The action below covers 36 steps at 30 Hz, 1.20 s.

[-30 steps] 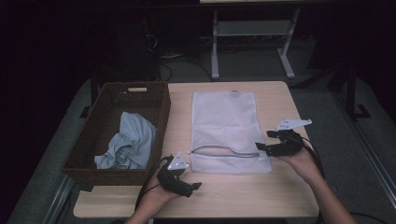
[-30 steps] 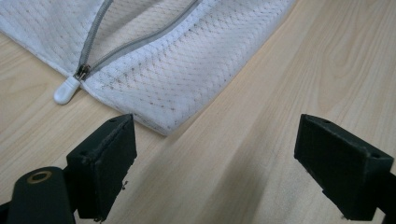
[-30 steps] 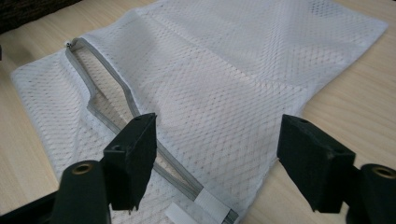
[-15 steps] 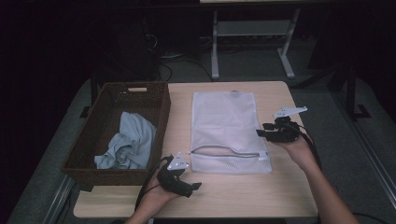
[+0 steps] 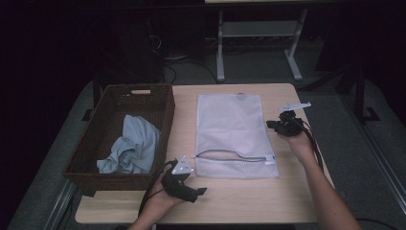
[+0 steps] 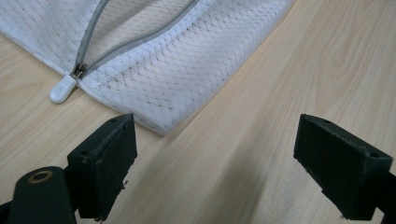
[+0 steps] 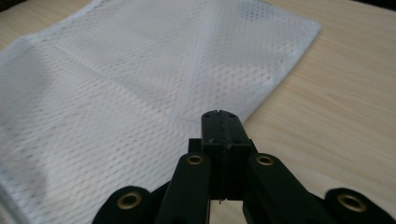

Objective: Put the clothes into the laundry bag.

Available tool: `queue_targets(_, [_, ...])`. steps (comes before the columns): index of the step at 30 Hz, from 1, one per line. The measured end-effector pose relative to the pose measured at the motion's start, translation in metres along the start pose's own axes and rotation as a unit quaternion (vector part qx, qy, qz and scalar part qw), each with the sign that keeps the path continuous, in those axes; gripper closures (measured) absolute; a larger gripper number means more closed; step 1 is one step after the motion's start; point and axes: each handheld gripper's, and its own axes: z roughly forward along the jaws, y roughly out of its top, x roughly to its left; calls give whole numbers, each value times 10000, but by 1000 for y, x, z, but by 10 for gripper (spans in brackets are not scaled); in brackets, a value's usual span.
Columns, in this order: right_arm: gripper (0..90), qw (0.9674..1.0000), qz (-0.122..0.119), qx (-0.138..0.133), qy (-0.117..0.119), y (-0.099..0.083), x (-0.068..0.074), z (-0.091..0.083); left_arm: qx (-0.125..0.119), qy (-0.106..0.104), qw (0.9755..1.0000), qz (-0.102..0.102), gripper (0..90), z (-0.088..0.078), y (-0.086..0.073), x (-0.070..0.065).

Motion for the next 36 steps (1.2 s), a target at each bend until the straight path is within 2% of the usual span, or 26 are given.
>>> queue_targets(6, [891,9998,100,144,39,-6,-7,16,31,-8,10000,3,127,0,0,0])
queue_targets(10, [891,9998,98,106,109,-6,-5,20,41,-7,10000,8,127,1,0,0])
queue_targets(16, [890,9995,1,236,209,-3,3,29,59,-14,10000,1,127,1,-1,-1])
queue_targets(17, [891,9996,-72,221,136,-3,4,29,52,-19,10000,-4,128,1,-1,-1])
queue_targets(20, [891,9999,47,111,-37,-2,-1,24,64,-23,10000,-1,127,1,-1,-1])
queue_targets(24, [891,9996,190,171,-128,-5,-8,26,71,-33,10000,-19,128,0,-2,-1])
queue_targets(28, [891,9995,162,270,-20,-8,-7,33,66,-35,10000,-36,127,1,-2,-1])
queue_targets(31, [891,9995,46,290,118,-7,0,37,73,-36,10000,-40,127,1,-2,-1])
queue_targets(36, [891,9992,-63,350,162,-8,4,40,65,-46,10000,-29,127,0,-2,-1])
